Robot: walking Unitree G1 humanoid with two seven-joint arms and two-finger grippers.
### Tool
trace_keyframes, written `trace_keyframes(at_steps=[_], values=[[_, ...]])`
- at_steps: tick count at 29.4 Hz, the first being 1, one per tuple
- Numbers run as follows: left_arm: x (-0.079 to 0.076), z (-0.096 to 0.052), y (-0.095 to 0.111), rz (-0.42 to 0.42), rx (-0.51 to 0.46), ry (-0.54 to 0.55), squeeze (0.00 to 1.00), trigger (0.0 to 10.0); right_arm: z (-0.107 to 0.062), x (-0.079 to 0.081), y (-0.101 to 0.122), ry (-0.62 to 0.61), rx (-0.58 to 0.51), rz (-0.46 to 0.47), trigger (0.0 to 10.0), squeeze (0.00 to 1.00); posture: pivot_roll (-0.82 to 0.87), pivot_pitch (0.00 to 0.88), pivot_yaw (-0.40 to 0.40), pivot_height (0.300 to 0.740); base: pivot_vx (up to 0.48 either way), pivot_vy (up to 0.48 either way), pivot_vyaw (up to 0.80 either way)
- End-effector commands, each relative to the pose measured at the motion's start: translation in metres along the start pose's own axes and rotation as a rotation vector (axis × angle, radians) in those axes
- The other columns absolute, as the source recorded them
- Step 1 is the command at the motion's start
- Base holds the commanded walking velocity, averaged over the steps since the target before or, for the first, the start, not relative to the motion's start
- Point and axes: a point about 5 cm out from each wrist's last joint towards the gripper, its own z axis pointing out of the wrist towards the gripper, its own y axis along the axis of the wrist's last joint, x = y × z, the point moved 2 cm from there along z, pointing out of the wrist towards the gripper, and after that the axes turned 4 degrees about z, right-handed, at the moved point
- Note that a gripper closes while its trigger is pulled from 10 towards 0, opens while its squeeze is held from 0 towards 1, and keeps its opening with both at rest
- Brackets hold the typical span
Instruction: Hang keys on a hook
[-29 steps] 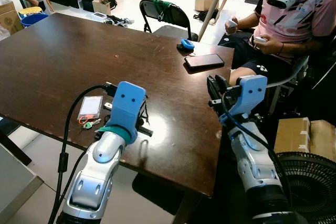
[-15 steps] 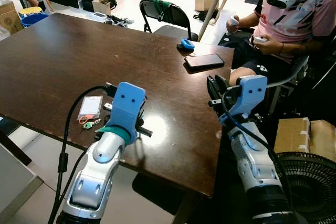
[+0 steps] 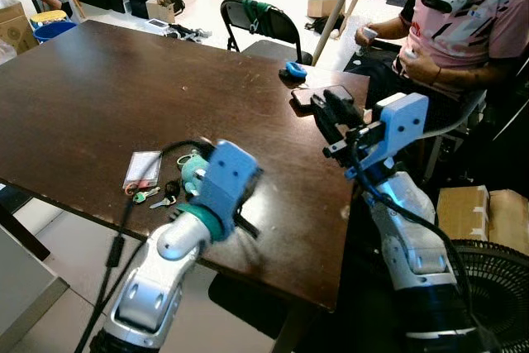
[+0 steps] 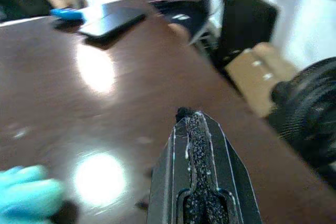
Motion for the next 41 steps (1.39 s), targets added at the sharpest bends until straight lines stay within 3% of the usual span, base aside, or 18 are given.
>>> trace_keyframes(at_steps=[1, 2, 4, 5, 7, 9, 14, 19, 23, 24, 25, 26, 27, 28, 37, 38, 41], values=[[-0.006, 0.000, 0.010, -0.039, -0.049, -0.051, 0.00, 10.0, -0.009, 0.000, -0.018, 0.051, 0.091, 0.050, 10.0, 0.00, 0.05, 0.086, 0.066, 0.740, 0.000, 0.000, 0.00], [-0.006, 0.000, 0.010, -0.039, -0.049, -0.051, 0.00, 10.0, -0.009, 0.000, -0.018, 0.051, 0.091, 0.050, 10.0, 0.00, 0.05, 0.086, 0.066, 0.740, 0.000, 0.000, 0.00], [-0.005, 0.011, 0.035, -0.099, -0.137, -0.056, 0.00, 10.0, -0.026, 0.008, -0.047, 0.198, 0.253, 0.100, 10.0, 0.00, 0.05, 0.082, 0.061, 0.740, 0.000, 0.000, 0.00], [-0.005, 0.011, 0.035, -0.099, -0.137, -0.056, 0.00, 10.0, -0.026, 0.008, -0.047, 0.198, 0.253, 0.100, 10.0, 0.00, 0.05, 0.082, 0.061, 0.740, 0.000, 0.000, 0.00], [0.006, 0.020, 0.048, -0.052, -0.162, 0.017, 0.00, 10.0, -0.041, 0.018, -0.066, 0.305, 0.370, 0.072, 10.0, 0.00, 0.06, 0.080, 0.063, 0.740, 0.000, 0.000, 0.00], [0.010, 0.023, 0.051, -0.039, -0.167, 0.045, 0.00, 10.0, -0.045, 0.020, -0.070, 0.319, 0.391, 0.059, 10.0, 0.00, 0.06, 0.081, 0.064, 0.740, 0.000, 0.000, 0.00], [0.017, 0.022, 0.063, -0.036, -0.202, 0.056, 0.00, 10.0, -0.051, 0.021, -0.073, 0.308, 0.404, 0.066, 10.0, 0.00, 0.06, 0.086, 0.072, 0.740, 0.000, 0.000, 0.00], [0.017, 0.023, 0.068, -0.040, -0.214, 0.037, 0.00, 10.0, -0.046, 0.008, -0.060, 0.217, 0.328, 0.051, 10.0, 0.00, 0.05, 0.090, 0.076, 0.740, 0.000, 0.000, 0.00], [0.016, 0.024, 0.068, -0.043, -0.211, 0.036, 0.00, 10.0, -0.048, 0.003, -0.054, 0.213, 0.313, 0.066, 10.0, 0.01, 0.05, 0.092, 0.080, 0.740, 0.000, 0.000, 0.00], [0.016, 0.025, 0.068, -0.044, -0.211, 0.036, 0.00, 10.0, -0.051, 0.003, -0.054, 0.219, 0.319, 0.068, 10.0, 0.25, 0.05, 0.092, 0.081, 0.740, 0.000, 0.000, 0.00], [0.015, 0.026, 0.068, -0.045, -0.211, 0.035, 0.00, 10.0, -0.053, 0.002, -0.055, 0.224, 0.328, 0.065, 10.0, 0.25, 0.05, 0.092, 0.081, 0.740, 0.000, 0.000, 0.00], [0.015, 0.026, 0.069, -0.046, -0.213, 0.033, 0.00, 10.0, -0.055, 0.003, -0.056, 0.231, 0.335, 0.064, 10.0, 0.46, 0.05, 0.092, 0.082, 0.740, 0.000, 0.000, 0.00], [0.015, 0.026, 0.069, -0.046, -0.213, 0.033, 0.00, 10.0, -0.055, 0.003, -0.056, 0.231, 0.335, 0.064, 10.0, 0.46, 0.05, 0.092, 0.082, 0.740, 0.000, 0.000, 0.00], [0.014, 0.027, 0.070, -0.047, -0.215, 0.030, 0.00, 10.0, -0.054, 0.006, -0.056, 0.252, 0.335, 0.079, 10.0, 1.00, 0.05, 0.091, 0.082, 0.740, 0.000, 0.000, 0.00], [0.014, 0.027, 0.070, -0.045, -0.212, 0.031, 0.00, 10.0, -0.039, 0.009, -0.055, 0.252, 0.306, 0.070, 10.0, 0.98, 0.06, 0.092, 0.079, 0.740, 0.000, 0.000, 0.00], [0.014, 0.027, 0.070, -0.045, -0.211, 0.032, 0.00, 10.0, -0.038, 0.009, -0.055, 0.252, 0.308, 0.071, 10.0, 0.00, 0.06, 0.093, 0.078, 0.740, 0.000, 0.000, 0.00], [0.015, 0.026, 0.070, -0.046, -0.211, 0.034, 0.00, 10.0, -0.036, 0.011, -0.057, 0.262, 0.313, 0.078, 10.0, 0.00, 0.06, 0.093, 0.078, 0.740, 0.000, 0.000, 0.00]])
